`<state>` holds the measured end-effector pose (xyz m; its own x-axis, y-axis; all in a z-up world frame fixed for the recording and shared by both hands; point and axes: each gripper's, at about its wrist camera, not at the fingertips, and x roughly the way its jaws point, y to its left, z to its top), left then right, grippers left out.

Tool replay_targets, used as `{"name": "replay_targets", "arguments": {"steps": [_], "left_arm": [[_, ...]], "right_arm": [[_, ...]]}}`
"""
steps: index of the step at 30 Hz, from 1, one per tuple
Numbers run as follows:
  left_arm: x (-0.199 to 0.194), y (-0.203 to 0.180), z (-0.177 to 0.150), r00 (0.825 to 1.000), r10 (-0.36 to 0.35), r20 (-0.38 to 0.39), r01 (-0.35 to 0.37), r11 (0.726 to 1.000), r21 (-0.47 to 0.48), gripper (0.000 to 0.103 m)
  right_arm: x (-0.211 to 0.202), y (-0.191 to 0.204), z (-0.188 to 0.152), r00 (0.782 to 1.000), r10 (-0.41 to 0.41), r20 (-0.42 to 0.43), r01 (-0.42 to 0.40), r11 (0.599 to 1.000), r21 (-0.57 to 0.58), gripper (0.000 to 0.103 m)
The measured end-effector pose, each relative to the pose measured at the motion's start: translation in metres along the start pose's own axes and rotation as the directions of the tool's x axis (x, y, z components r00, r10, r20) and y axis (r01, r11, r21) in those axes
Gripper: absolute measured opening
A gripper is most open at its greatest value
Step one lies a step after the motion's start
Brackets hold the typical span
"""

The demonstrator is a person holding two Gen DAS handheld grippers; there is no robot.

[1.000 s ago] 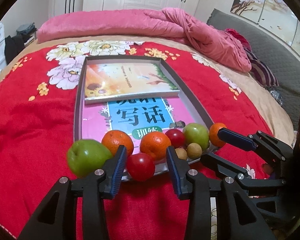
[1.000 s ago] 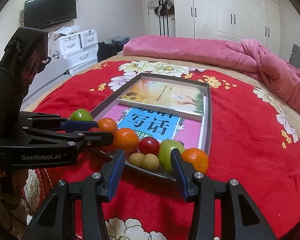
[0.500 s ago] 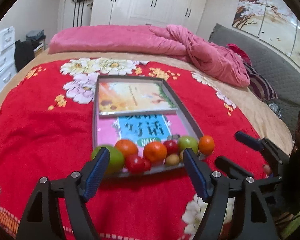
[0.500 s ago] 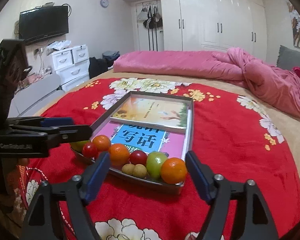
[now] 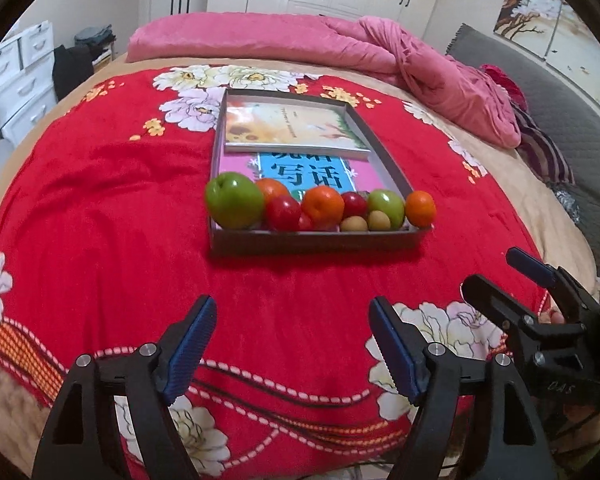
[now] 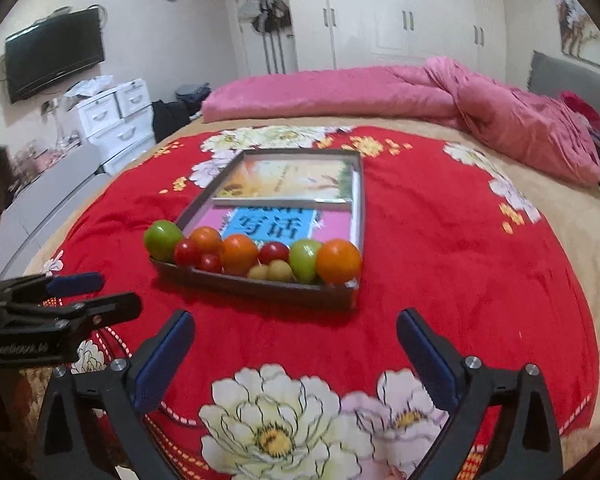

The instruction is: Organize fruits

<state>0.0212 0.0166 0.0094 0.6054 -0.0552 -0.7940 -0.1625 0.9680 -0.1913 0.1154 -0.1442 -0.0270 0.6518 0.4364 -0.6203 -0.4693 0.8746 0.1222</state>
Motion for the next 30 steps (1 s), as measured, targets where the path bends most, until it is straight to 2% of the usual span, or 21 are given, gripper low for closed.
{"name": "replay_targets", "arguments": {"steps": [7, 14, 30], "left_arm": [[0.0, -0.005, -0.003, 1.0, 0.001, -0.001, -0.001, 1.0, 0.011, 0.079], [0.0, -0.003, -0.002, 1.0, 0.004, 0.008, -0.004, 1.0, 0.002, 0.079], [-0.005, -0.004, 0.001, 0.999, 0.001, 0.033, -0.001, 1.0, 0.007, 0.079]], "right_arm": [[-0.012, 0.0, -0.008, 0.999, -0.038, 0.019, 0.037, 0.999, 0.011, 0.102], [-0.011, 0.008, -0.01, 0.999, -0.024, 0.03, 0.025, 0.999, -0.034, 0.102], [-0.008, 0.004, -0.009, 0.999, -0.039, 0.028, 0.04, 0.999, -0.022, 0.102]]}}
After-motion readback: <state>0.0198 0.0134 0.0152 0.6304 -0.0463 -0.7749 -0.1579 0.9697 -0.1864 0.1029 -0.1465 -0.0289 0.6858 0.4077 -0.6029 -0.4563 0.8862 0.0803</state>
